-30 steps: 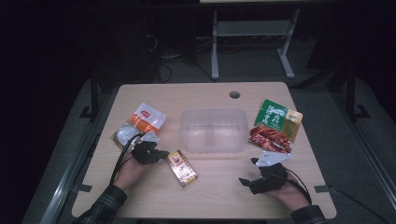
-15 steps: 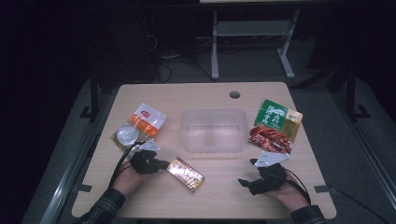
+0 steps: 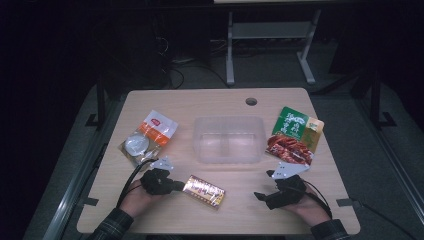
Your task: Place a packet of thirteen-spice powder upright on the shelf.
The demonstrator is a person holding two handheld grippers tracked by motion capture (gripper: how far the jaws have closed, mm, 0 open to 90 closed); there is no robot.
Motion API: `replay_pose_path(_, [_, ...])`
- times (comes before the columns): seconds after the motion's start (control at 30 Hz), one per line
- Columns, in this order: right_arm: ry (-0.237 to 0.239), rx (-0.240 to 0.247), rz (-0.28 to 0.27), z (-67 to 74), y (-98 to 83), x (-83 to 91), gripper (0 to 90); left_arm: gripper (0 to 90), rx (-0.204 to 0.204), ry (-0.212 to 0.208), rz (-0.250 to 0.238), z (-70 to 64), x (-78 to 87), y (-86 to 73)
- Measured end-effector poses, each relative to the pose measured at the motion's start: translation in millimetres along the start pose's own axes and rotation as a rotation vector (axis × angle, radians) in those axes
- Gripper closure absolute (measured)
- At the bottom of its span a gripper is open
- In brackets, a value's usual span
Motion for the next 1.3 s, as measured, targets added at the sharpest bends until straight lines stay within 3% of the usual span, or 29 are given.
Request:
replay_pose_path(0.5, [0.057, 0.022, 0.011, 6.7, 2.1, -3.7, 13.4, 88.5, -0.028, -0.112, 0.016, -25.1, -13.1, 5.8])
replay_pose_path(0.87, [0.077, 0.021, 0.016, 7.9, 2.0, -5.0, 13.4, 87.1, -0.094, -0.204, 0.032, -53.7, -31.6, 9.0])
replay_pose_path(1.03, [0.094, 0.026, 0.022, 9.4, 1.6, -5.7, 13.4, 77.2, -0.154, -0.182, 0.048, -54.3, -31.2, 9.0])
replay_pose_path(1.2, [0.106, 0.03, 0.023, 9.7, 1.3, -6.2, 13.5, 53.0, -0.213, -0.186, 0.066, -50.5, -28.4, 7.4])
replay_pose_path(1.23, [0.108, 0.029, 0.024, 9.8, 1.3, -6.3, 13.5, 53.0, -0.219, -0.193, 0.06, -50.9, -28.3, 6.5])
replay_pose_path(1.27, [0.114, 0.034, 0.025, 9.8, 1.2, -6.7, 13.6, 43.2, -0.247, -0.211, 0.051, -52.3, -28.1, 5.8])
replay_pose_path(1.3, [0.114, 0.034, 0.025, 9.8, 1.2, -6.7, 13.6, 39.6, -0.247, -0.211, 0.051, -52.3, -28.1, 5.8])
Point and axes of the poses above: each handheld gripper's, and its own axes: x roughly backward along the jaws, y roughly out of its top, z roughly to its left, the point moved 1 cm from there along -x, roughly forward along the jaws, and after that the axes turned 13 degrees about -z, right-handed, at the moved point
